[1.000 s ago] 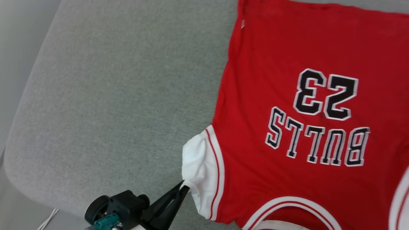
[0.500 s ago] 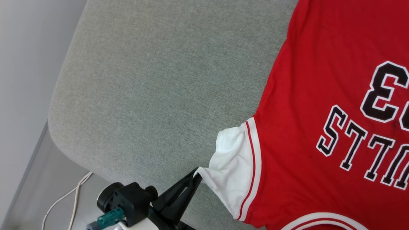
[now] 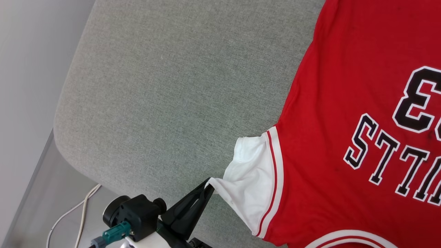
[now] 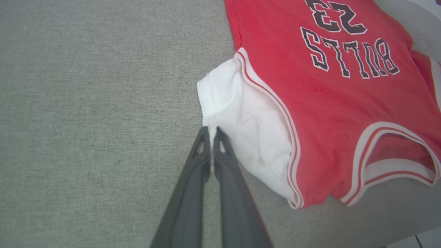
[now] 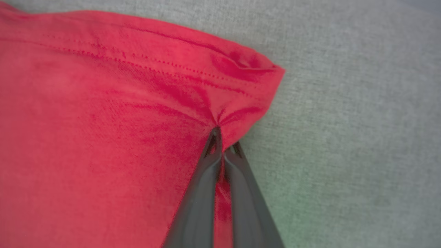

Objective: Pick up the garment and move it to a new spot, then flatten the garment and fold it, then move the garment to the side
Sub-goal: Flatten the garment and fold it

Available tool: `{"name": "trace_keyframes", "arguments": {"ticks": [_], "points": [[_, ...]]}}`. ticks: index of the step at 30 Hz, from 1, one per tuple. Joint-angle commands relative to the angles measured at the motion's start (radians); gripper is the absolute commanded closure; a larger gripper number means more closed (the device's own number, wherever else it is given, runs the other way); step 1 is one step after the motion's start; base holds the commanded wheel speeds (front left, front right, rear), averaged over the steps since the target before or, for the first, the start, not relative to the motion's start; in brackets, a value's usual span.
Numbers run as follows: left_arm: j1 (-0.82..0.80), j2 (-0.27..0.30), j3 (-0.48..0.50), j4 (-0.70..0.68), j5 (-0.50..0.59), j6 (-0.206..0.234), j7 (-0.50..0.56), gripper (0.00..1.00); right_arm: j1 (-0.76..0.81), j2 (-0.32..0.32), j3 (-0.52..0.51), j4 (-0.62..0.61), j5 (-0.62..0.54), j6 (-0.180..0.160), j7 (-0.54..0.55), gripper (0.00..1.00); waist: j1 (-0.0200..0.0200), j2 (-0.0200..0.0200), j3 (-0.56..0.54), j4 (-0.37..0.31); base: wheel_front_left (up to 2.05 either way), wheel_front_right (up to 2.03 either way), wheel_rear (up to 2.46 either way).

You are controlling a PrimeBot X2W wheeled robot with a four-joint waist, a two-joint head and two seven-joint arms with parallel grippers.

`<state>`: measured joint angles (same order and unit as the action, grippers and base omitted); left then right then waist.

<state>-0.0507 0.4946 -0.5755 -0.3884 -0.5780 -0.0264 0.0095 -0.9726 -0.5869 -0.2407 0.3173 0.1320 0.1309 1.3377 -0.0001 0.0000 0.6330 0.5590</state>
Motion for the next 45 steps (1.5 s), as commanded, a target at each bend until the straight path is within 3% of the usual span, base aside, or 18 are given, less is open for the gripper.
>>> {"name": "trace_keyframes", "arguments": {"ticks": [1,15,26,37,45], "points": [[-0.017,-0.002,0.003,0.006,-0.003,-0.003,-0.008,1.00,0.103,0.020,0.006,0.055,-0.014,0.000,0.025,1.00,0.0001,0.0000,-0.011,-0.010,0.00,0.00,0.00],[0.021,0.048,0.042,0.048,0.013,0.039,-0.008,1.00,0.327,0.032,0.089,0.073,0.124,0.000,-0.044,1.00,0.0001,0.0000,-0.224,-0.169,0.00,0.00,0.00],[0.119,0.084,0.074,0.090,-0.021,0.088,-0.013,1.00,0.603,0.034,0.150,-0.069,0.309,-0.001,-0.129,1.00,0.0001,0.0000,-0.424,-0.327,0.00,0.00,0.00],[0.162,0.081,0.102,0.145,-0.039,0.116,-0.054,1.00,0.923,0.120,0.049,-0.257,0.376,-0.001,-0.175,1.00,0.0001,0.0000,-0.508,-0.418,0.00,0.00,0.00],[0.152,0.071,0.094,0.165,-0.039,0.119,-0.062,1.00,1.065,0.193,0.035,-0.272,0.381,0.000,-0.261,1.00,0.0001,0.0000,-0.520,-0.444,0.00,0.00,0.00]]}}
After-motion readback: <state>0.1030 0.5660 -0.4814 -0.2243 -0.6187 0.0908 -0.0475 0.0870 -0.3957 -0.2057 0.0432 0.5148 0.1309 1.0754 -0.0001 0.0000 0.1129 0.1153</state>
